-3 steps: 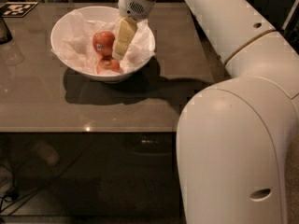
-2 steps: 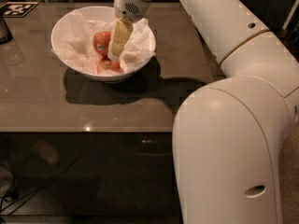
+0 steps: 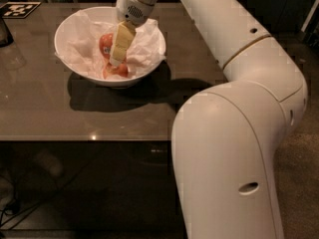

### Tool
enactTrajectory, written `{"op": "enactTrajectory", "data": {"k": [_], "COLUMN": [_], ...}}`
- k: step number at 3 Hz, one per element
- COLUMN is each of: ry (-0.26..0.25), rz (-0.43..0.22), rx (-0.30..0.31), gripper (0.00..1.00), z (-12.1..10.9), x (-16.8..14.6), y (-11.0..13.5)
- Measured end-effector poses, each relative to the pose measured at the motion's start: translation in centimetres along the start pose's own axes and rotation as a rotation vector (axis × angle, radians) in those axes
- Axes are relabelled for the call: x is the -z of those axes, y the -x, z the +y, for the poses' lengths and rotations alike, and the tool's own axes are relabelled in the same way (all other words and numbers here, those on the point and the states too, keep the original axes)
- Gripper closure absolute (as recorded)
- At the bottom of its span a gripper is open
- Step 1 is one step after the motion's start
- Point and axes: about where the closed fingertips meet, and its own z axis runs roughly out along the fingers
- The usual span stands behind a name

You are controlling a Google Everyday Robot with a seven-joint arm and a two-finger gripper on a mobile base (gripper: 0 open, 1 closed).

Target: Pick apple from white bowl

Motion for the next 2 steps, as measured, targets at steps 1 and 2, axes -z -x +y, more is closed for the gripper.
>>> {"op": "enactTrajectory", "data": {"k": [1, 2], "ry": [0.022, 0.025], "rz": [-0.009, -0.011], "rx": [-0.001, -0.001], "gripper": [0.00, 0.15], "z": [-0.36, -0.47], "x": [-1.04, -1.22], "y": [0.32, 0.39]}}
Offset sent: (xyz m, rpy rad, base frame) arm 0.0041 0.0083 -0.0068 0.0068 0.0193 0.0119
